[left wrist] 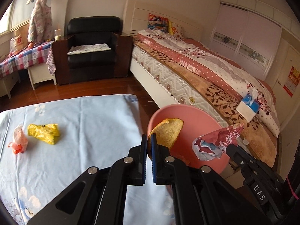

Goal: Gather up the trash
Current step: 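Carry the tan chip and red-white wrapper over the pink bucket with both grippers, then open the left gripper dropping the chip while the right gripper drops the wrapper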

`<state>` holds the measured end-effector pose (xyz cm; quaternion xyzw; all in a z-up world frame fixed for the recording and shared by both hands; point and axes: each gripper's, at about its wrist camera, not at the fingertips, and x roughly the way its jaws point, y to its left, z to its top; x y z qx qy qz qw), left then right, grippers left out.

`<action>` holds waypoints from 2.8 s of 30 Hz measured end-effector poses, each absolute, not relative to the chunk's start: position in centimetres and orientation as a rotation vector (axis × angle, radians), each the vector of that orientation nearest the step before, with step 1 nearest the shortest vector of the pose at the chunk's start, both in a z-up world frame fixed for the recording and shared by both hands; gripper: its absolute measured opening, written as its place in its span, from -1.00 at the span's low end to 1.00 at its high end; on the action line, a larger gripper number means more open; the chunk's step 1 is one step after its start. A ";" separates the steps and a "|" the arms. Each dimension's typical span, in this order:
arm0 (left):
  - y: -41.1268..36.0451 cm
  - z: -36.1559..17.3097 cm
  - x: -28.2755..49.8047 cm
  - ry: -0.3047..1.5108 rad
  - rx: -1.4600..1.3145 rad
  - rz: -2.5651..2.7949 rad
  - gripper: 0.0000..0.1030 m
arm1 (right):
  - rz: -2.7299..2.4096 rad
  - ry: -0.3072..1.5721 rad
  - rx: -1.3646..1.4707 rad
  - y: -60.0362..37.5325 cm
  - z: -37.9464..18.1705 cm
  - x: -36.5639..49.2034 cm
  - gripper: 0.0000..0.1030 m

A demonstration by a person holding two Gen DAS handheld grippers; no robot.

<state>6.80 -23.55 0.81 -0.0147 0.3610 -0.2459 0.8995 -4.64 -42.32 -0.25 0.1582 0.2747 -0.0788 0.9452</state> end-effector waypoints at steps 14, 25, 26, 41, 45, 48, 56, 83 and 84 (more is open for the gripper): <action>-29.9 -0.4 6.5 0.743 0.076 -0.566 -0.93 | -0.219 0.599 0.343 -45.4 -1.9 -4.9 -0.92; -32.7 -2.7 7.1 0.779 0.137 -0.567 -0.93 | -0.235 0.634 0.352 -46.8 -3.0 -4.4 -0.92; -32.8 -2.9 7.1 0.781 0.140 -0.567 -0.93 | -0.236 0.637 0.352 -46.8 -3.1 -4.3 -0.92; -34.2 -4.7 7.8 0.815 0.168 -0.576 -0.92 | -0.233 0.681 0.342 -47.2 -4.5 -3.2 -0.92; -34.2 -4.9 7.9 0.824 0.166 -0.576 -0.91 | -0.233 0.685 0.343 -47.3 -4.7 -3.1 -0.92; -34.2 -4.9 8.1 0.826 0.158 -0.572 -0.88 | -0.234 0.689 0.343 -47.4 -4.8 -3.0 -0.92; -34.0 -4.6 7.6 0.789 0.145 -0.571 -0.36 | -0.233 0.689 0.342 -47.4 -4.9 -2.9 -0.92; -31.9 -3.1 7.4 0.755 0.096 -0.539 -0.11 | -0.221 0.713 0.335 -46.4 -4.9 -2.8 -0.41; -31.8 -3.0 7.4 0.753 0.093 -0.537 -0.11 | -0.219 0.712 0.333 -46.4 -4.8 -2.7 -0.41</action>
